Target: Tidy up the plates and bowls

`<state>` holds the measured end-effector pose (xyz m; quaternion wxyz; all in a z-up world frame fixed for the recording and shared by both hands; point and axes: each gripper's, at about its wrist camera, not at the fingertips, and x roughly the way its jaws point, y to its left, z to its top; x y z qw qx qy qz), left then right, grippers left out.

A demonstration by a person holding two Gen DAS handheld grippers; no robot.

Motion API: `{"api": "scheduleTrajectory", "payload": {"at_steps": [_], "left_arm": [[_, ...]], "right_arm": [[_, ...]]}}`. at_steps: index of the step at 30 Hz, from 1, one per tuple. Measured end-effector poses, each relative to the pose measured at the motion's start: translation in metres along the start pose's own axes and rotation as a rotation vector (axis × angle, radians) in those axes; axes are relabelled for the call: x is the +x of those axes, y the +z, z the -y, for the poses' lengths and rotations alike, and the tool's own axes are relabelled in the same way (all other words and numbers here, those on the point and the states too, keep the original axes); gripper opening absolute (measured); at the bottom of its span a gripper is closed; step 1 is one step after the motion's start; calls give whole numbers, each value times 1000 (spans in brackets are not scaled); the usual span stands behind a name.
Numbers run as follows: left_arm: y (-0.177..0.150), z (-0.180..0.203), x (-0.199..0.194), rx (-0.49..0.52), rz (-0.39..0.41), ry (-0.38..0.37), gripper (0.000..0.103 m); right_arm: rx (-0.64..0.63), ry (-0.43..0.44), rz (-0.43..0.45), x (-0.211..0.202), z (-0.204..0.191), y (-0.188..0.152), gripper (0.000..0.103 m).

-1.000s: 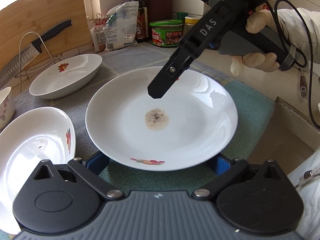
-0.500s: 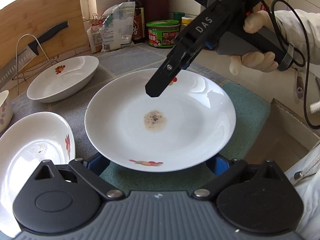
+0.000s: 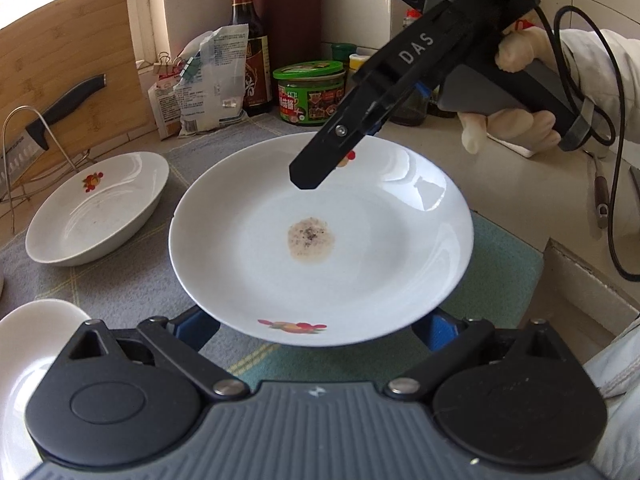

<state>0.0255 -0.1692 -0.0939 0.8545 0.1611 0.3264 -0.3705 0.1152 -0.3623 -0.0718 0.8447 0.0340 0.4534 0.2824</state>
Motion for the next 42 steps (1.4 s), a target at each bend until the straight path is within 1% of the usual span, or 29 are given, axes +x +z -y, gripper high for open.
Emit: {"api": "scheduleTrajectory", "payload": {"at_steps": [7, 13, 21, 31, 42], "left_arm": [[21, 5, 25, 15, 4, -13, 100], [34, 8, 46, 16, 0, -16, 100], [42, 5, 67, 12, -22, -16, 100], [45, 1, 76, 15, -43, -23, 100], [46, 0, 80, 20, -49, -18, 100]], "right_arm": [[3, -35, 22, -9, 26, 6, 98], [12, -57, 31, -9, 48, 10, 98], [27, -78, 29, 0, 68, 13, 98], [43, -84, 29, 6, 77, 13, 98], [37, -92, 26, 9, 78, 14, 98]]}}
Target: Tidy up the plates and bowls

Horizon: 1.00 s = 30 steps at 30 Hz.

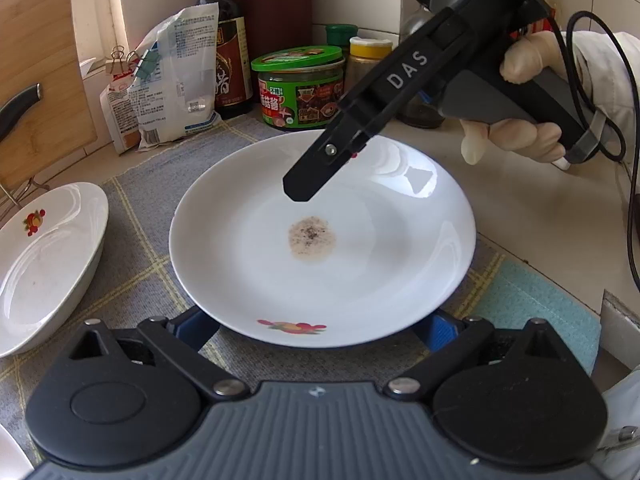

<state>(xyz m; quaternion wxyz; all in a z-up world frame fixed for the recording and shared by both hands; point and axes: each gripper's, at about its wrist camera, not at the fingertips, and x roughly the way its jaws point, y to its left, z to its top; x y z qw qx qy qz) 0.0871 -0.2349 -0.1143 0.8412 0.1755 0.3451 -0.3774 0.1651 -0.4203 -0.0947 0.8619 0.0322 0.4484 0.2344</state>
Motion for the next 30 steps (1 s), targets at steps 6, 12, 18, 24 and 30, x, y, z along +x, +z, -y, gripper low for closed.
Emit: {"api": "scheduleTrajectory", "payload": {"at_steps": [6, 12, 18, 24, 30], "left_arm": [[-1, 1, 1, 11, -2, 6, 101], [-5, 1, -5, 3, -10, 30, 101], [-12, -2, -39, -103, 24, 55, 102], [-7, -4, -78, -227, 87, 186, 102], [-15, -10, -117, -275, 129, 294, 102]], "right_arm": [[-7, -5, 3, 1, 0, -1, 98], [-11, -43, 23, -6, -3, -2, 103], [-103, -154, 98, -31, -30, -2, 103], [-248, -351, 208, -36, -77, -2, 103], [-254, -287, 189, -27, -117, -2, 103]]}}
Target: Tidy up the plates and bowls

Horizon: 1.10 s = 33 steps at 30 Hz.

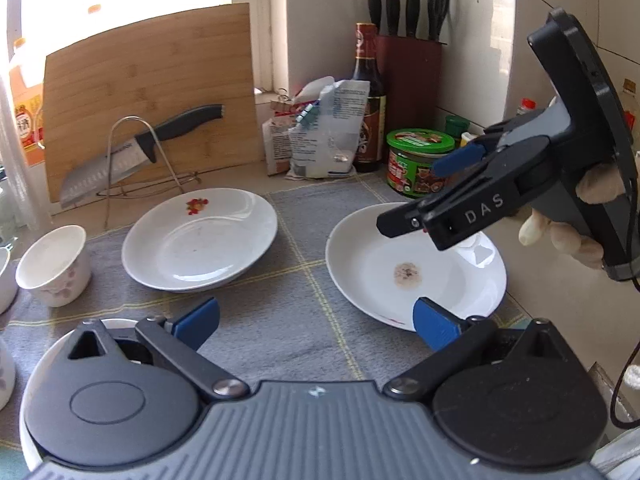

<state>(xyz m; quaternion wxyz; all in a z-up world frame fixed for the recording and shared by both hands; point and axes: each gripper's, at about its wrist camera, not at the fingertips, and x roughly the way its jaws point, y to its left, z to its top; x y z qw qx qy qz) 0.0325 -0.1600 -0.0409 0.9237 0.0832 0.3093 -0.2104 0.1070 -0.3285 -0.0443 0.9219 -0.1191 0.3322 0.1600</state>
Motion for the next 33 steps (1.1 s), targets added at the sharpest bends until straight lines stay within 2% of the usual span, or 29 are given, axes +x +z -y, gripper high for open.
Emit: {"api": "scheduleTrajectory", "payload": {"at_steps": [2, 14, 19, 27, 33], "left_arm": [[-3, -7, -9, -10, 3, 22, 102], [-49, -58, -57, -14, -37, 22, 102], [-64, -88, -75, -25, -33, 22, 102], [-91, -129, -91, 11, -71, 17, 102], [-118, -157, -82, 50, -125, 7, 102]], "right_arm": [[10, 16, -8, 1, -16, 1, 103], [67, 62, -70, 7, -107, 3, 103], [91, 117, -94, 17, -134, 7, 103], [135, 142, -154, 42, -173, 8, 103], [203, 171, -203, 57, -194, 2, 103]]}}
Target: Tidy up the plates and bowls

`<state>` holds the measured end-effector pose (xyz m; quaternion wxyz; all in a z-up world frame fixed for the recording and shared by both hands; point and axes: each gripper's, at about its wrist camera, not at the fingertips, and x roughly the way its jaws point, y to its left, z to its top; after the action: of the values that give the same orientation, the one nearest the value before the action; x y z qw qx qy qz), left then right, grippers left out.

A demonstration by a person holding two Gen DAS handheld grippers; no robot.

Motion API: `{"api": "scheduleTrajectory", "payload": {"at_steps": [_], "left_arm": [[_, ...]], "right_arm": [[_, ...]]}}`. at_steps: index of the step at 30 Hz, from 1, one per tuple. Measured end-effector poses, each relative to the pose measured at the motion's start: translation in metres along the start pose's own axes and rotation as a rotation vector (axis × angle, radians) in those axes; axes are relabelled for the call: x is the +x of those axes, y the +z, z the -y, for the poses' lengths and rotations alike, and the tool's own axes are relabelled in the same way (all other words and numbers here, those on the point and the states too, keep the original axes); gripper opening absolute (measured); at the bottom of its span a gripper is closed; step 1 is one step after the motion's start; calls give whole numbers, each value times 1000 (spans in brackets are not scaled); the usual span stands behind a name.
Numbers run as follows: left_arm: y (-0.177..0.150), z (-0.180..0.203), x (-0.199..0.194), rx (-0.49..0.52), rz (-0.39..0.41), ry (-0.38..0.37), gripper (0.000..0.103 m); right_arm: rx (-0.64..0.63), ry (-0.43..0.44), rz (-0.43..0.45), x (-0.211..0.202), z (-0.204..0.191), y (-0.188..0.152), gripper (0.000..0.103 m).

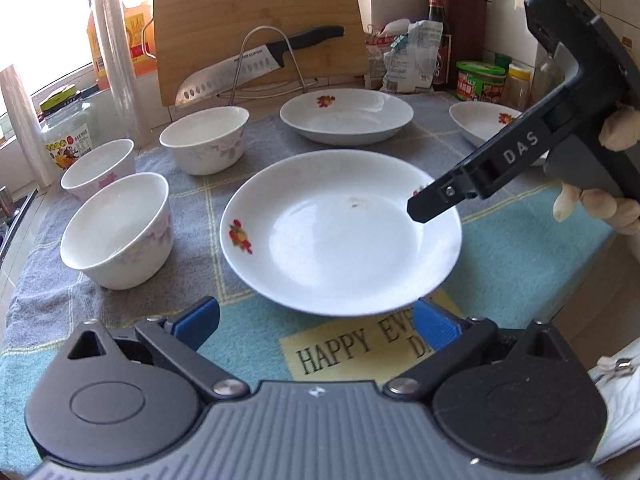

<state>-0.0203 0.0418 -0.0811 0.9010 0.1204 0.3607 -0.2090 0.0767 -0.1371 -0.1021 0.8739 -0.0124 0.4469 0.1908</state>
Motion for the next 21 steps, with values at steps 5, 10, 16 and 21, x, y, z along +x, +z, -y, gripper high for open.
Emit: {"api": "scheduleTrajectory", "payload": {"at_steps": [5, 10, 16, 21], "left_arm": [[-13, -12, 11, 22, -13, -51, 102], [-15, -11, 20, 76, 14, -110, 102], [-14, -15, 29, 69, 25, -150, 102], [-13, -16, 33, 80, 56, -165, 103]], "right_arm": [[38, -17, -43, 12, -9, -8, 103], [81, -31, -61, 13, -12, -14, 103], [62, -37, -75, 18, -17, -10, 103], [16, -21, -79, 28, -17, 3, 103]]}}
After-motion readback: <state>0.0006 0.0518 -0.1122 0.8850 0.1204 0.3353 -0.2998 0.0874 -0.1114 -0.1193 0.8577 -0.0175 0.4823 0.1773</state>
